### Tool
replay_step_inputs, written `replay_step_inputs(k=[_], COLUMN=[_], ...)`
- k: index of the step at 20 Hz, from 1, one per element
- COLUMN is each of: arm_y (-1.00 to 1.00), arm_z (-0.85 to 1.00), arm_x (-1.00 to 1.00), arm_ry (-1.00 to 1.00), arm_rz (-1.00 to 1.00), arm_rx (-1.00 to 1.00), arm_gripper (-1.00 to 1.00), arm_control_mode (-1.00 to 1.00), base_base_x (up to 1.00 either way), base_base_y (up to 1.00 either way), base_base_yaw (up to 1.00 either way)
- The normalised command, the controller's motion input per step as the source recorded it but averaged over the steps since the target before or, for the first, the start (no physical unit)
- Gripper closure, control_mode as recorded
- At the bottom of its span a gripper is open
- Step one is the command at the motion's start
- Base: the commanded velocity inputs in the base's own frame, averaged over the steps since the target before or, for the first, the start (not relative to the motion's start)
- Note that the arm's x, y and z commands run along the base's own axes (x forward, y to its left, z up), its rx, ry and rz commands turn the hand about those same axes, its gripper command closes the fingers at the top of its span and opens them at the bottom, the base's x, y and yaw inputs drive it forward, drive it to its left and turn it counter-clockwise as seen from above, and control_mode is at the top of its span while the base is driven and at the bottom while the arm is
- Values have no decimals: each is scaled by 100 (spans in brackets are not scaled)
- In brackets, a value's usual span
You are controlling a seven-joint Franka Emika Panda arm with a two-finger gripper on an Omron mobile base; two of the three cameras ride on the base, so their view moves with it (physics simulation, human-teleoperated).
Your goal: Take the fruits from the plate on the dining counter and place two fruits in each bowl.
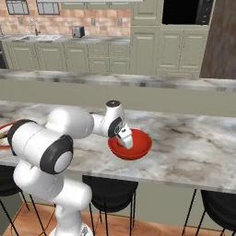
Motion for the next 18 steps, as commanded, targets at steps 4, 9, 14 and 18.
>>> replay_step_inputs(k=[4,9,14,18], arm_y=[-28,-17,0,-4], arm_z=[-14,-23,-26,-7], arm_x=[26,27,19,9], arm_ry=[8,11,3,2], arm_rz=[0,0,0,0], arm_rx=[9,7,0,0], arm_gripper=[100,100,-100,-100], arm_control_mode=[-100,-100,-100,-100], base_base_x=[0,0,0,0], base_base_y=[0,0,0,0], base_base_yaw=[0,0,0,0])
